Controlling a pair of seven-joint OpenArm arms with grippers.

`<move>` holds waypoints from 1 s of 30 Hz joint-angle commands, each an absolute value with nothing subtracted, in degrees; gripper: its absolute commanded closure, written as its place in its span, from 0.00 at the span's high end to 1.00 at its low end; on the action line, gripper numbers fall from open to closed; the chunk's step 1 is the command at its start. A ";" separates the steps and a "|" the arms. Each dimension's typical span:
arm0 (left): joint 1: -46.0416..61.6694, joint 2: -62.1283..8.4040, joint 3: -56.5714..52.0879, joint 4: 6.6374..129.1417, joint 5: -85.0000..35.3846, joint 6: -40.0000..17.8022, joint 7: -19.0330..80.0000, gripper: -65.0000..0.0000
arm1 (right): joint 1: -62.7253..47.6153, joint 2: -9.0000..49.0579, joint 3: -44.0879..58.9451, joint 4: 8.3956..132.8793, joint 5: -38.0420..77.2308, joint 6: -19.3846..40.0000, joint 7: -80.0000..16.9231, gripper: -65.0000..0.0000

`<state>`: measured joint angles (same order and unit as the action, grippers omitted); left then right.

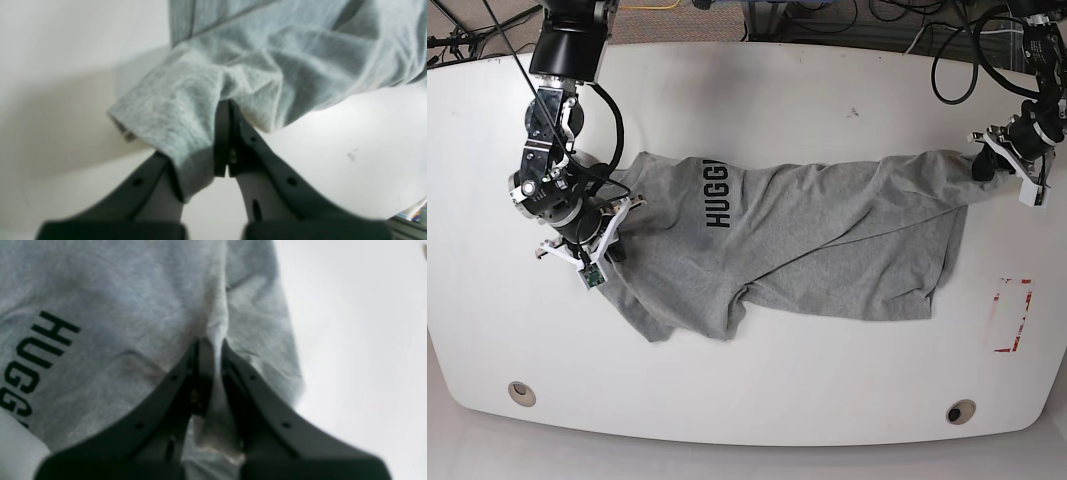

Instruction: Fold the T-shirt properly

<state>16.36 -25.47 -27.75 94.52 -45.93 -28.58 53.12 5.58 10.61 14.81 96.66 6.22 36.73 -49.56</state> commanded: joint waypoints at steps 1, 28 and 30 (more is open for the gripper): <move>15.96 -26.86 -28.18 99.03 -46.99 -28.88 51.82 0.00 | 6.99 10.51 17.45 101.05 6.55 36.62 -50.59 0.00; -10.95 -27.12 -28.53 109.58 -46.73 -28.88 57.89 0.00 | 30.46 16.75 22.02 97.80 6.55 36.62 -57.27 0.00; -13.93 -27.82 -28.53 109.58 -46.73 -28.88 58.42 0.00 | 33.01 17.10 22.02 96.40 6.55 36.62 -57.27 0.00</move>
